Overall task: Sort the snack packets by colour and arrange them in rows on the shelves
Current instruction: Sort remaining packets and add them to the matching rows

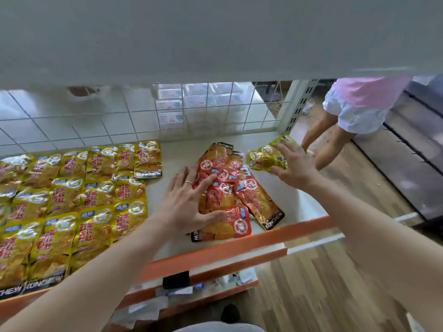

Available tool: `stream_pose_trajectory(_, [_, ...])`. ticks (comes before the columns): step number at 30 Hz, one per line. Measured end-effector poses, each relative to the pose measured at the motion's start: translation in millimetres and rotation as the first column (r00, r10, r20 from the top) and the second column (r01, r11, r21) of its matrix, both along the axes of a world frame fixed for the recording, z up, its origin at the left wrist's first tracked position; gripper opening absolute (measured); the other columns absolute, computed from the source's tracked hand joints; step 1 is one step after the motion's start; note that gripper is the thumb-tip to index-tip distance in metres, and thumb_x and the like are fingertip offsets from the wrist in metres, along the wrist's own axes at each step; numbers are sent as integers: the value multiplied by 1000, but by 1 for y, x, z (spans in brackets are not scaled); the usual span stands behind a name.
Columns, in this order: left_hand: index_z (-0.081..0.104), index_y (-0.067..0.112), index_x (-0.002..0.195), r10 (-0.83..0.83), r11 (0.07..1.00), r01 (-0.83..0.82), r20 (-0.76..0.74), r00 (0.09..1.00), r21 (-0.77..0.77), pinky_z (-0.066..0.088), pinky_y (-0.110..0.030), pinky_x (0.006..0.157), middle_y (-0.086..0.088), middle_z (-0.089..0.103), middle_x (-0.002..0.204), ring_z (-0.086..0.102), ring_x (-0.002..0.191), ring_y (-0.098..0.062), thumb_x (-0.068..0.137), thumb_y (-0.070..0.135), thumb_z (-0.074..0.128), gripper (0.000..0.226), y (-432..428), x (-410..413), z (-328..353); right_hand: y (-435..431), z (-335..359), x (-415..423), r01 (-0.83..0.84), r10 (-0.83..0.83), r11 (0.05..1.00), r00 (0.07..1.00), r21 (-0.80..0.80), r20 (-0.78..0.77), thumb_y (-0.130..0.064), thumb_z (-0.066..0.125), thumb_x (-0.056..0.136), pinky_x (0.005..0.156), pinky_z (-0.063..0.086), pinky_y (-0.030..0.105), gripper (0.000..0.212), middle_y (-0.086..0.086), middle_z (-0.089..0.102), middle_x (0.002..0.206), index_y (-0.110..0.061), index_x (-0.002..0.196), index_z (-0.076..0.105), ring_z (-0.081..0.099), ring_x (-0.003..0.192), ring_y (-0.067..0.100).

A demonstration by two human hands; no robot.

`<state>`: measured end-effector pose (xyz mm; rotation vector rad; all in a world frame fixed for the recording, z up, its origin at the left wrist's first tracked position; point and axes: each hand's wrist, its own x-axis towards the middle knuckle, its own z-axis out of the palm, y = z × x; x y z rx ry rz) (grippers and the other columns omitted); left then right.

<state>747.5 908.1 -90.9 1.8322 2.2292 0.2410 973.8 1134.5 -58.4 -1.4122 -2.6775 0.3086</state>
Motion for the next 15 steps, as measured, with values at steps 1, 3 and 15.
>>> stream_pose_trajectory(1, [4, 49, 155, 8, 1000, -8, 2, 1000, 21, -3, -46, 123, -12, -2, 167, -2, 153, -35, 59, 104, 15, 112, 3, 4, 1, 11, 3, 2, -27, 28, 1000, 999, -15, 46, -41, 68, 86, 116, 20, 50, 74, -2, 18, 164, -28, 151, 35, 17, 150, 24])
stream_pose_trajectory(3, [11, 46, 156, 30, 999, -31, 12, 999, 44, 1, -46, 123, -13, 4, 167, 3, 152, -34, 61, 100, 20, 109, 10, 15, 3, 32, 9, 3, -55, 66, 995, 988, -78, 139, -46, 67, 86, 117, 15, 52, 80, -5, 6, 166, -32, 154, 27, 7, 152, 22])
stream_pose_trajectory(15, [18, 41, 156, 136, 988, -132, -55, 989, 78, 7, -48, 122, -13, 12, 165, 7, 150, -32, 64, 100, 9, 109, 30, 60, 2, 82, 23, -7, -111, 180, 968, 931, -225, 317, -76, 70, 63, 99, 30, 41, 87, 6, 52, 134, -34, 136, 47, 37, 131, 29])
